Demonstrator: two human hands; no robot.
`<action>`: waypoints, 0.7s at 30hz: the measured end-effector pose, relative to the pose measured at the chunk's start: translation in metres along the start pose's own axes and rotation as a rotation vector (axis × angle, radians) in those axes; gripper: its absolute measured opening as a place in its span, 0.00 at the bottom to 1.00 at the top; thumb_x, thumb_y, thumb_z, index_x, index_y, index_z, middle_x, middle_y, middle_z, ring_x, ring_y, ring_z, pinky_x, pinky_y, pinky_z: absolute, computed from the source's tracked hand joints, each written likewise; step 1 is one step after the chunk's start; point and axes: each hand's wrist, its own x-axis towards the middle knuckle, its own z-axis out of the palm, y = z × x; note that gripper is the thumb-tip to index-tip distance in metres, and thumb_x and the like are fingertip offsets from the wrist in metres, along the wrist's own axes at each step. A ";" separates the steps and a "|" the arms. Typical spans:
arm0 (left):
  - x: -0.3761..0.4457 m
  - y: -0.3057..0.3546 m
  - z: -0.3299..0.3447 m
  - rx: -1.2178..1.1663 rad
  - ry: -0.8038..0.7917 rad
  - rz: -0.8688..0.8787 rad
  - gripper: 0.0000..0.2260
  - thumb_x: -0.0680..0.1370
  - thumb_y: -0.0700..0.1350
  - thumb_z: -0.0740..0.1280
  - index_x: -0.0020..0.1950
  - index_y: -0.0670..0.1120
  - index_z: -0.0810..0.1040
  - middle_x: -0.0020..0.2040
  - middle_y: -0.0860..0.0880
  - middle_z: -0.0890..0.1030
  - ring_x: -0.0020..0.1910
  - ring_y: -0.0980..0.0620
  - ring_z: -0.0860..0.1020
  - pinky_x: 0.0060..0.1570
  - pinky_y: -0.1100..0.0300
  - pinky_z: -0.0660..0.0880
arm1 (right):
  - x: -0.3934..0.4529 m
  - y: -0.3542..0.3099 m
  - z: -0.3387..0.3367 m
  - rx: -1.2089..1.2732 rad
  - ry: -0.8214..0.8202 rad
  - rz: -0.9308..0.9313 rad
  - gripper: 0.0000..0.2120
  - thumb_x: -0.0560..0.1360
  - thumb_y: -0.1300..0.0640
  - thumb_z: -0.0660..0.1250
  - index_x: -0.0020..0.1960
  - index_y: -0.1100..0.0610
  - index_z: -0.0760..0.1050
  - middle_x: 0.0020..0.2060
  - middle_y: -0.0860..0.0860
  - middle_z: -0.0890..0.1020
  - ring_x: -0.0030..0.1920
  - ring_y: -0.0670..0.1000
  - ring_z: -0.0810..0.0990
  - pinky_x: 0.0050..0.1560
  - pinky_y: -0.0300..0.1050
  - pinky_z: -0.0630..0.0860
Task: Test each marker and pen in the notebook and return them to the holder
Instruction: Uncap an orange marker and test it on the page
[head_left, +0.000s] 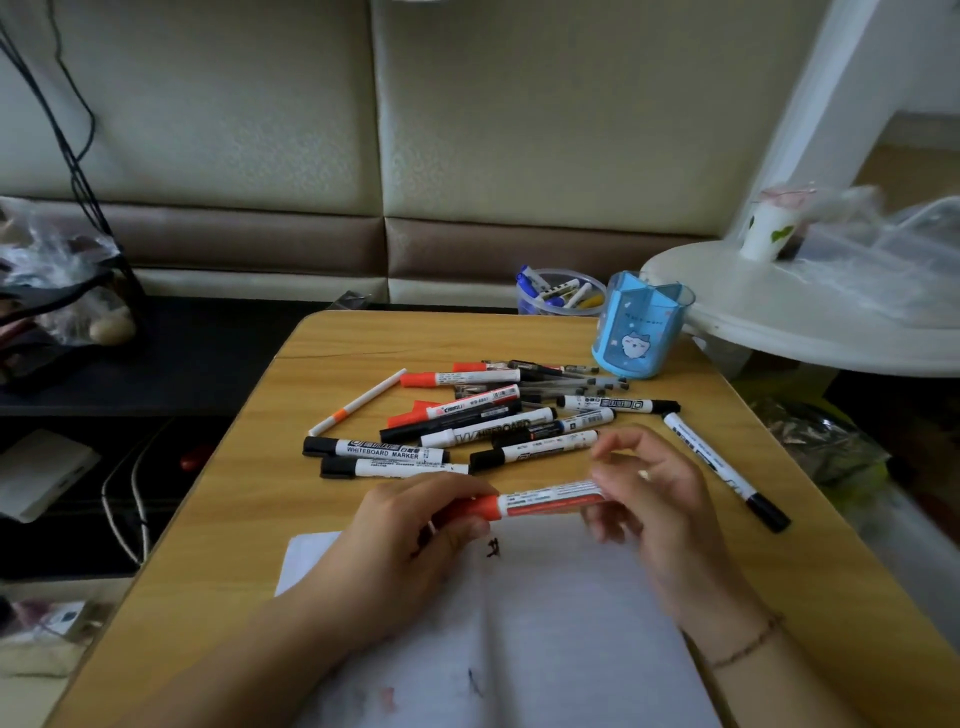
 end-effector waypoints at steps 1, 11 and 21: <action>0.001 0.000 -0.001 0.003 -0.032 -0.036 0.09 0.78 0.52 0.65 0.57 0.55 0.79 0.47 0.64 0.81 0.44 0.64 0.78 0.41 0.71 0.73 | 0.001 0.002 -0.005 -0.031 0.020 0.001 0.07 0.68 0.56 0.74 0.42 0.55 0.77 0.27 0.53 0.77 0.27 0.51 0.74 0.27 0.40 0.71; 0.092 0.074 -0.022 0.573 -1.135 -0.685 0.18 0.80 0.60 0.61 0.56 0.46 0.77 0.45 0.48 0.86 0.41 0.51 0.84 0.37 0.62 0.81 | 0.016 -0.031 -0.040 -0.201 0.261 -0.057 0.13 0.76 0.55 0.70 0.45 0.66 0.75 0.27 0.52 0.75 0.26 0.49 0.72 0.25 0.40 0.69; 0.169 0.186 0.162 0.675 -0.450 0.300 0.10 0.80 0.56 0.59 0.52 0.50 0.73 0.49 0.50 0.78 0.43 0.48 0.77 0.41 0.53 0.76 | -0.123 -0.077 -0.220 -0.270 0.751 -0.149 0.08 0.77 0.58 0.68 0.39 0.58 0.76 0.26 0.55 0.76 0.23 0.49 0.72 0.22 0.36 0.66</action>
